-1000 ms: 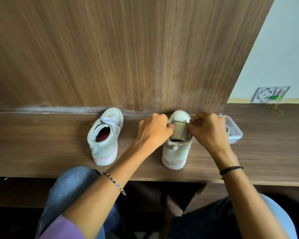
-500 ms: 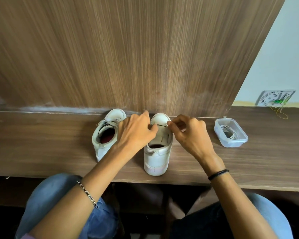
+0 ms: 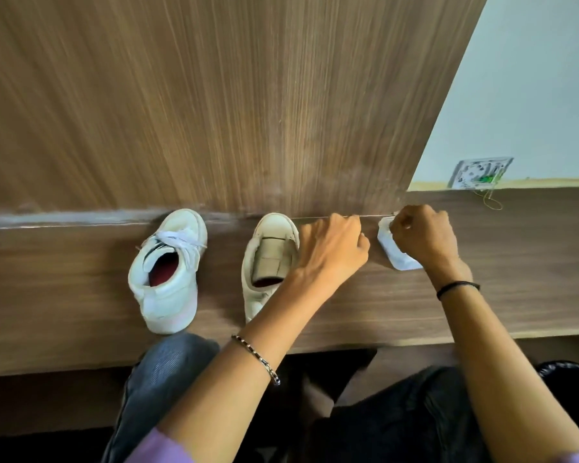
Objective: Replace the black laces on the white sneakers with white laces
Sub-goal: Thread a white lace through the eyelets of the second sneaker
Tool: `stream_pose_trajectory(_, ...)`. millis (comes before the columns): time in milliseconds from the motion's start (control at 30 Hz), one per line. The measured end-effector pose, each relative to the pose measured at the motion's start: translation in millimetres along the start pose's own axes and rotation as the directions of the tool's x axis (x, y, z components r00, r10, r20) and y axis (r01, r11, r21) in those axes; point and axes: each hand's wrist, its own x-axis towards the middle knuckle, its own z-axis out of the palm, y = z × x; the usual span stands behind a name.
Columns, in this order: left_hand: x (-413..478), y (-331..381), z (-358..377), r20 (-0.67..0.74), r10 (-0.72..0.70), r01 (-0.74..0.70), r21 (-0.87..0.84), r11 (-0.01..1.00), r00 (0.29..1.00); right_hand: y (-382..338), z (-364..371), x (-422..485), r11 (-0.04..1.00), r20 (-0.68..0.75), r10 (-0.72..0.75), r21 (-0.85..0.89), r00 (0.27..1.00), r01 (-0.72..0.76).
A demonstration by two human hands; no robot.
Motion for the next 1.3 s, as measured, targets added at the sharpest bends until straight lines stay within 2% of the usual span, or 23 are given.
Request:
stream_pose_trajectory(67,-0.7,-0.1,3.4,0.002,0.018,-0.019,0.025,1.000,1.000,4.0,1.8,3.5,0.987,0.032,0.067,-0.150,0.997,-0.062)
stream_pose_trajectory(167,-1.7,-2.1,4.8,-0.001,0.028,-0.028,0.032,0.999,1.000,5.9,6.3,8.6,0.955,0.079,0.089,-0.289,0.993,-0.063)
stream_pose_trajectory(367,-3.6,-3.7,3.5,0.001,0.033,-0.033,0.036,0.999,0.999,5.8,13.0,18.2,0.941,0.083,0.088,-0.334,0.993,-0.055)
stream_pose_trajectory(500,-3.6,-2.8,4.5,0.004,0.039,-0.039,0.025,0.999,0.999,5.6,16.1,18.1,0.959,0.073,0.102,-0.273,0.992,-0.078)
stream_pose_trajectory(600,-4.0,-3.3,3.1,0.019,0.029,-0.029,-0.002,1.000,0.999,3.7,11.4,14.6,0.975,-0.001,0.100,-0.201,0.995,-0.098)
stream_pose_trajectory(667,-2.1,-5.3,4.1,0.013,0.006,-0.006,-0.056,0.998,1.000,-1.2,-0.4,8.8,0.996,-0.113,0.064,-0.052,0.991,-0.071)
stream_pose_trajectory(733,0.1,-6.7,3.2,-0.021,-0.025,0.021,-0.137,0.990,0.999,-10.6,-14.6,-1.7,0.976,-0.194,0.000,0.214,0.981,0.042)
stream_pose_trajectory(767,1.4,-7.8,1.7,-0.039,-0.033,0.025,-0.188,0.982,0.999,-18.6,-22.0,-9.0,0.915,-0.186,-0.047,0.386,0.981,0.117)
stream_pose_trajectory(800,2.3,-8.8,-1.8,-0.040,-0.037,0.026,-0.254,0.967,0.999,-27.8,-28.5,-16.1,0.803,-0.142,-0.104,0.572,0.984,0.168)
stream_pose_trajectory(833,3.2,-10.8,-5.2,-0.024,-0.038,0.027,-0.347,0.938,0.999,-38.6,-33.2,-22.7,0.646,-0.077,-0.168,0.744,0.983,0.168)
stream_pose_trajectory(900,4.2,-16.2,-14.6,0.034,-0.059,0.068,-0.565,0.822,0.998,-56.7,-34.9,-32.8,0.378,0.058,-0.276,0.924,0.960,0.053)
stream_pose_trajectory(933,4.5,-20.6,-18.2,0.052,-0.074,0.090,-0.662,0.744,0.996,-64.5,-33.0,-36.1,0.307,0.102,-0.309,0.952,0.946,-0.002)
stream_pose_trajectory(1000,4.2,-31.0,-22.7,0.046,-0.140,0.126,-0.761,0.637,0.989,-78.0,-25.3,-42.3,0.240,0.147,-0.343,0.969,0.928,-0.064)
stream_pose_trajectory(1100,1.2,-49.5,-31.8,0.045,-0.234,0.169,-0.822,0.543,0.971,-94.9,-11.6,-48.8,0.167,0.172,-0.324,0.978,0.930,-0.122)
stream_pose_trajectory(1200,-4.8,-68.5,-49.4,0.089,-0.228,0.182,-0.885,0.428,0.970,-109.6,0.0,-49.4,0.110,0.171,-0.254,0.983,0.952,-0.148)
stream_pose_trajectory(1300,-9.1,-95.7,-63.2,0.077,-0.294,0.200,-0.888,0.415,0.953,-119.4,10.4,-47.0,0.126,0.168,-0.220,0.982,0.961,-0.143)
